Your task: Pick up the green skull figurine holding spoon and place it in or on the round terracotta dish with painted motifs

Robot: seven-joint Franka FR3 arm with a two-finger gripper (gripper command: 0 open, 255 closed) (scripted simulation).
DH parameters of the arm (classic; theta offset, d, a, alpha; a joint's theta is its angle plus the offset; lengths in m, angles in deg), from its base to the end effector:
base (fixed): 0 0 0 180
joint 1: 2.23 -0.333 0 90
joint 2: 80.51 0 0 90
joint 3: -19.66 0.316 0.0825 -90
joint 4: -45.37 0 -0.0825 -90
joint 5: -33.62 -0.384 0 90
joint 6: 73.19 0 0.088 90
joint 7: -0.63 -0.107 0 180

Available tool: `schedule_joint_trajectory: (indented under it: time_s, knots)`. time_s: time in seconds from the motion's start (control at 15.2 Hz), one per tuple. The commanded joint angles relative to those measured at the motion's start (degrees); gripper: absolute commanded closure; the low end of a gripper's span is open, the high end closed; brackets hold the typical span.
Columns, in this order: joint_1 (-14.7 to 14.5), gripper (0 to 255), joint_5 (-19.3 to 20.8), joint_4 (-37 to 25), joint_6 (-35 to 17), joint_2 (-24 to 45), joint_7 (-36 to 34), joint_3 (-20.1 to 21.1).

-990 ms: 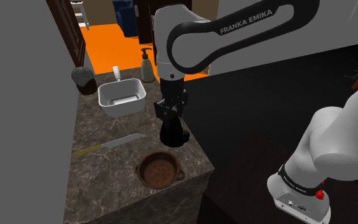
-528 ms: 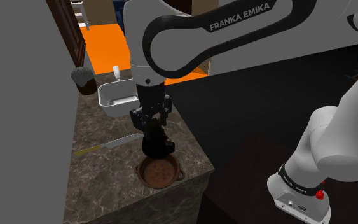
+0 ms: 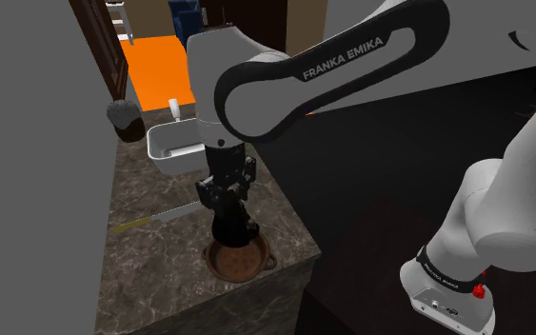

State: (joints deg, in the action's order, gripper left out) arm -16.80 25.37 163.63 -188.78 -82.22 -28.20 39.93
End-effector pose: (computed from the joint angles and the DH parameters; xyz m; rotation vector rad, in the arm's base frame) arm 0.4379 0.3163 0.4445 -3.0472 -0.0628 0.1193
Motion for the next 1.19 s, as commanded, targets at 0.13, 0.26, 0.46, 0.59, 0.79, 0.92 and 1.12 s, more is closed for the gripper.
schedule_joint_trajectory:
  time_s: [0.13,0.26,0.46,0.59,0.79,0.92,1.12]
  knots:
    - [-0.1,255,0.2,1.9,-3.1,1.1,0.0,0.1]
    - [-0.2,255,0.3,2.8,-4.6,1.7,0.1,0.2]
    - [-0.2,255,0.6,4.1,-6.8,2.7,0.1,0.3]
    - [-0.3,255,0.7,4.9,-8.3,3.5,0.0,0.3]
    - [-0.4,255,1.1,6.2,-10.9,4.9,0.0,0.3]
    - [-0.4,255,1.1,6.2,-10.9,4.9,0.0,0.3]
    - [-0.4,255,1.1,6.2,-10.9,4.9,0.0,0.3]
